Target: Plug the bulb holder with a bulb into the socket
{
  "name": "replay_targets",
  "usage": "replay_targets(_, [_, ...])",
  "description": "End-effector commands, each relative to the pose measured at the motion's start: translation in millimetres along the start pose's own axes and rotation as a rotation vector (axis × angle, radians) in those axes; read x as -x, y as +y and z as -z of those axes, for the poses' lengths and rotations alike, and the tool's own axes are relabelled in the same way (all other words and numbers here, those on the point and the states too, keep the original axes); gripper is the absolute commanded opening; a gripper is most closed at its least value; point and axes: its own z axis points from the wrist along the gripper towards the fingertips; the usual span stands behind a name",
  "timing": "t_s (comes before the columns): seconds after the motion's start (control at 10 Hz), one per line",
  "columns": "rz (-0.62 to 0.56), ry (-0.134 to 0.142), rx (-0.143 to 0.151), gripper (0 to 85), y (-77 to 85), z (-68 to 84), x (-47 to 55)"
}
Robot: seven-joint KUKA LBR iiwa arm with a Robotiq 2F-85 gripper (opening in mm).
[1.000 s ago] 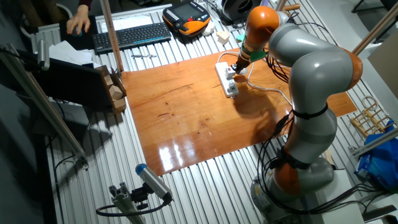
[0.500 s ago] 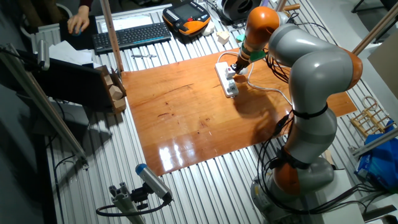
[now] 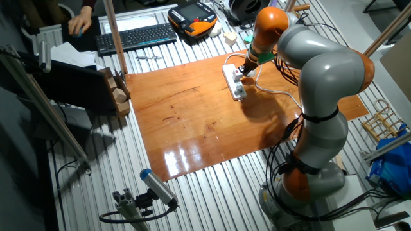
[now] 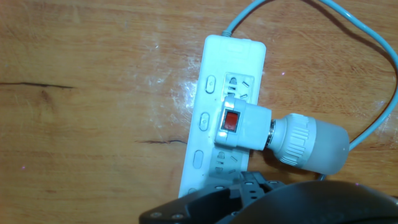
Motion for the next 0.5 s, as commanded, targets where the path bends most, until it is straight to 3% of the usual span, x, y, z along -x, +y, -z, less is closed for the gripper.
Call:
replay_targets(0.0, [-0.001, 0.000, -0.001, 0.0, 0.3, 0.1, 0.1])
replay_targets(0.4, [0.001, 0.001, 0.000, 0.0, -3.3, 2.4, 1.2])
